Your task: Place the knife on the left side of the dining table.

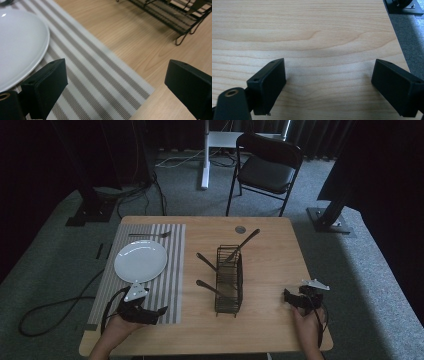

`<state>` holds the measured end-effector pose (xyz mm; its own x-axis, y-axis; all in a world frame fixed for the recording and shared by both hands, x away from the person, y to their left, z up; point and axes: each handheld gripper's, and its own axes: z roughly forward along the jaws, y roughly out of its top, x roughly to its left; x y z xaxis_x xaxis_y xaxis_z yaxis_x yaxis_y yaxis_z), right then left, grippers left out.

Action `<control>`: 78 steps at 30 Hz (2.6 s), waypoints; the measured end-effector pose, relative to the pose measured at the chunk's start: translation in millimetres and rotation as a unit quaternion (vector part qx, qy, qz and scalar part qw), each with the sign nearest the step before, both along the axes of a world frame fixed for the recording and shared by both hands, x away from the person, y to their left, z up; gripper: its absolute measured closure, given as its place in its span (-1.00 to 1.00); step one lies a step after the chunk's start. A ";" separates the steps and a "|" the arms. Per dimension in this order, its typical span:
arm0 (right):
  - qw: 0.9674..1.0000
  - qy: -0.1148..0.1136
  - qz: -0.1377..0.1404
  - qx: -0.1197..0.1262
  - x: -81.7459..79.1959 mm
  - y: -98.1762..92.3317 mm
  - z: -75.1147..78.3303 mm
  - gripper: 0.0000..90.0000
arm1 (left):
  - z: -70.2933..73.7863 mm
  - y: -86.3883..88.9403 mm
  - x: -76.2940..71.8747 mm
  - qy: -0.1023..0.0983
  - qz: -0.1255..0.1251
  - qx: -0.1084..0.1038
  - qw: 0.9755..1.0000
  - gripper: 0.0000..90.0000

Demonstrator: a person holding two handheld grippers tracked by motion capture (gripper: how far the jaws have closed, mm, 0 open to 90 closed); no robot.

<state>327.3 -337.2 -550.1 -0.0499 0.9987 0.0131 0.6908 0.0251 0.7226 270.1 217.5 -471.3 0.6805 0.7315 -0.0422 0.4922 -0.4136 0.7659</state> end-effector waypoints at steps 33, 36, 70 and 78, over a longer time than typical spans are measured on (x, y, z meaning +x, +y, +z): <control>1.000 0.000 0.000 0.000 0.0 -0.1 -0.1 -0.74 | 58.5 -68.9 0.2 -0.061 -0.099 -0.035 0.993 -0.85; 1.000 0.000 0.000 -0.001 0.0 -0.1 -0.1 -0.74 | 62.1 -74.0 1.5 -0.065 -0.103 -0.042 0.992 -0.85; 1.000 -0.001 -0.001 0.000 -0.1 0.0 0.0 -0.73 | 67.4 -109.4 2.3 -0.083 -0.106 -0.090 0.987 0.18; 1.000 0.000 -0.001 0.000 -0.1 0.0 0.0 -0.73 | 67.9 -108.8 3.7 -0.085 -0.097 -0.102 0.986 0.51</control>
